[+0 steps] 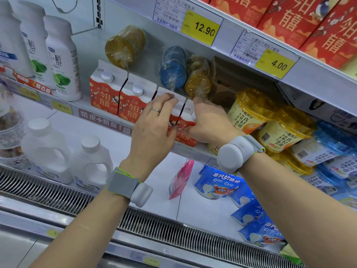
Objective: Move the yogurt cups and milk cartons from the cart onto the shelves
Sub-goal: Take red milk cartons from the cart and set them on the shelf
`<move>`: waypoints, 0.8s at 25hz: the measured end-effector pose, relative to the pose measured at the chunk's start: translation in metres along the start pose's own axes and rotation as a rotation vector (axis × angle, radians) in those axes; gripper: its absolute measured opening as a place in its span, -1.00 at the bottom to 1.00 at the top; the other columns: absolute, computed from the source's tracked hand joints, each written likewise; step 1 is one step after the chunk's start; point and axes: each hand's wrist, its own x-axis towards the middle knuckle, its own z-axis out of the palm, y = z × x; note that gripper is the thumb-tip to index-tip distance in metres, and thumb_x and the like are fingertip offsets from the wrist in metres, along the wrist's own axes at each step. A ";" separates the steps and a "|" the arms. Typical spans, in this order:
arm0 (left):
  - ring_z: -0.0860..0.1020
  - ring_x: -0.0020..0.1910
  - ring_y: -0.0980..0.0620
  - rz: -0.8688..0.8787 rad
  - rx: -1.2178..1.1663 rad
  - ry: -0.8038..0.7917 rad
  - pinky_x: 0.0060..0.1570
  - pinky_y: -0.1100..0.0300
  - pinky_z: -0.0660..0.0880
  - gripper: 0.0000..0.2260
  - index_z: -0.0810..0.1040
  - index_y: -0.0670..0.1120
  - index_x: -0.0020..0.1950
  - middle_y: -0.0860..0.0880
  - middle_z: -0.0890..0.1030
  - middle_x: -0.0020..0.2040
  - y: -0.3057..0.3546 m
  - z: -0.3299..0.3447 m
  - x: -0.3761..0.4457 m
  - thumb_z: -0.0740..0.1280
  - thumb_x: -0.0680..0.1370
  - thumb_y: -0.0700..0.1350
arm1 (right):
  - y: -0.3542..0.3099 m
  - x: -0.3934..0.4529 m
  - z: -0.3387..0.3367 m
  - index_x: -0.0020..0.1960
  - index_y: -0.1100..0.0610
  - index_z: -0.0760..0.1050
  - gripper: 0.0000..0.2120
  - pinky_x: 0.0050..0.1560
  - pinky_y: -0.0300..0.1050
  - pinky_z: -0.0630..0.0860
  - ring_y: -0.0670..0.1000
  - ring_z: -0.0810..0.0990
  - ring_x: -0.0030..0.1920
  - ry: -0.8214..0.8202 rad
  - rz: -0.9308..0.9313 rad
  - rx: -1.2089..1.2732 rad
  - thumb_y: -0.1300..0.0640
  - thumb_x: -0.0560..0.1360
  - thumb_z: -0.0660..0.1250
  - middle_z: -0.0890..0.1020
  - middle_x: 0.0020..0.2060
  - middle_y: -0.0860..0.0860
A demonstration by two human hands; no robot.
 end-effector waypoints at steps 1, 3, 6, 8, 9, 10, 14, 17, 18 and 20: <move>0.41 0.41 -0.06 0.001 -0.007 -0.001 0.32 0.07 0.45 -0.49 0.45 -0.11 0.43 -0.06 0.46 0.43 0.001 -0.001 0.000 0.47 0.50 -0.15 | 0.001 -0.002 0.002 0.40 0.05 0.25 -0.28 0.09 0.03 0.52 0.16 0.52 0.24 0.009 -0.008 -0.012 -0.09 0.38 0.51 0.50 0.29 0.09; 0.41 0.42 -0.06 0.000 -0.015 -0.012 0.33 0.07 0.45 -0.48 0.44 -0.12 0.43 -0.07 0.47 0.43 0.003 -0.003 0.000 0.47 0.50 -0.14 | 0.001 -0.005 0.002 0.58 0.08 0.04 -0.05 0.36 0.08 0.40 0.20 0.34 0.46 0.001 -0.008 -0.004 -0.11 0.40 0.51 0.29 0.52 0.13; 0.41 0.42 -0.06 0.001 -0.028 -0.023 0.32 0.09 0.45 -0.49 0.43 -0.12 0.43 -0.07 0.47 0.43 0.004 -0.006 0.002 0.46 0.50 -0.14 | -0.001 -0.012 0.006 0.64 0.08 -0.20 0.08 0.57 0.10 0.05 0.19 0.08 0.60 0.051 -0.020 -0.007 -0.14 0.44 0.48 0.11 0.60 0.12; 0.41 0.43 -0.06 0.004 -0.034 -0.034 0.32 0.09 0.44 -0.50 0.43 -0.11 0.43 -0.06 0.46 0.44 0.004 -0.007 0.002 0.45 0.51 -0.13 | -0.002 -0.020 0.013 0.65 0.12 -0.16 0.04 0.59 0.12 -0.07 0.18 0.01 0.61 0.166 -0.045 -0.049 -0.17 0.46 0.43 0.11 0.61 0.15; 0.40 0.44 -0.06 0.007 -0.038 -0.036 0.33 0.08 0.43 -0.51 0.43 -0.12 0.43 -0.06 0.45 0.45 0.005 -0.007 0.001 0.43 0.52 -0.12 | -0.003 -0.026 0.017 0.65 0.15 -0.13 0.00 0.60 0.12 -0.09 0.17 0.00 0.62 0.218 -0.069 -0.073 -0.15 0.48 0.41 0.11 0.61 0.15; 0.39 0.45 -0.06 0.013 -0.043 -0.036 0.35 0.08 0.42 -0.52 0.44 -0.12 0.43 -0.07 0.44 0.46 0.006 -0.008 0.000 0.42 0.53 -0.11 | -0.002 -0.032 0.019 0.64 0.16 -0.09 -0.06 0.60 0.09 -0.10 0.14 -0.01 0.62 0.253 -0.094 -0.083 -0.10 0.50 0.39 0.11 0.61 0.15; 0.37 0.46 -0.08 0.070 -0.037 0.028 0.41 0.12 0.36 -0.69 0.52 -0.16 0.31 -0.12 0.47 0.43 0.011 -0.012 -0.006 0.34 0.58 -0.12 | 0.017 -0.062 0.011 0.61 0.15 0.12 -0.28 0.59 -0.03 0.01 0.06 0.09 0.61 0.289 -0.185 0.031 0.02 0.55 0.34 0.23 0.58 0.08; 0.47 0.32 -0.10 0.143 -0.088 0.050 0.31 0.08 0.46 -0.74 0.57 -0.19 0.24 -0.14 0.55 0.31 0.023 -0.013 -0.013 0.30 0.59 -0.14 | 0.036 -0.099 0.012 0.52 0.17 0.31 -0.43 0.53 -0.03 0.26 0.05 0.27 0.52 0.311 -0.292 0.086 0.13 0.54 0.35 0.40 0.47 0.08; 0.49 0.29 -0.09 0.168 -0.108 0.028 0.27 0.08 0.49 -0.75 0.57 -0.18 0.24 -0.13 0.56 0.29 0.029 -0.013 -0.016 0.31 0.59 -0.15 | 0.045 -0.111 0.015 0.49 0.18 0.35 -0.45 0.50 -0.05 0.30 0.04 0.32 0.49 0.306 -0.303 0.094 0.17 0.53 0.36 0.43 0.44 0.07; 0.50 0.26 -0.08 0.193 -0.103 -0.057 0.21 0.09 0.51 -0.76 0.57 -0.16 0.23 -0.10 0.56 0.25 0.038 -0.012 -0.022 0.32 0.58 -0.15 | 0.061 -0.130 0.024 0.46 0.18 0.39 -0.47 0.42 -0.02 0.41 0.06 0.40 0.42 0.258 -0.298 0.102 0.21 0.51 0.36 0.47 0.40 0.07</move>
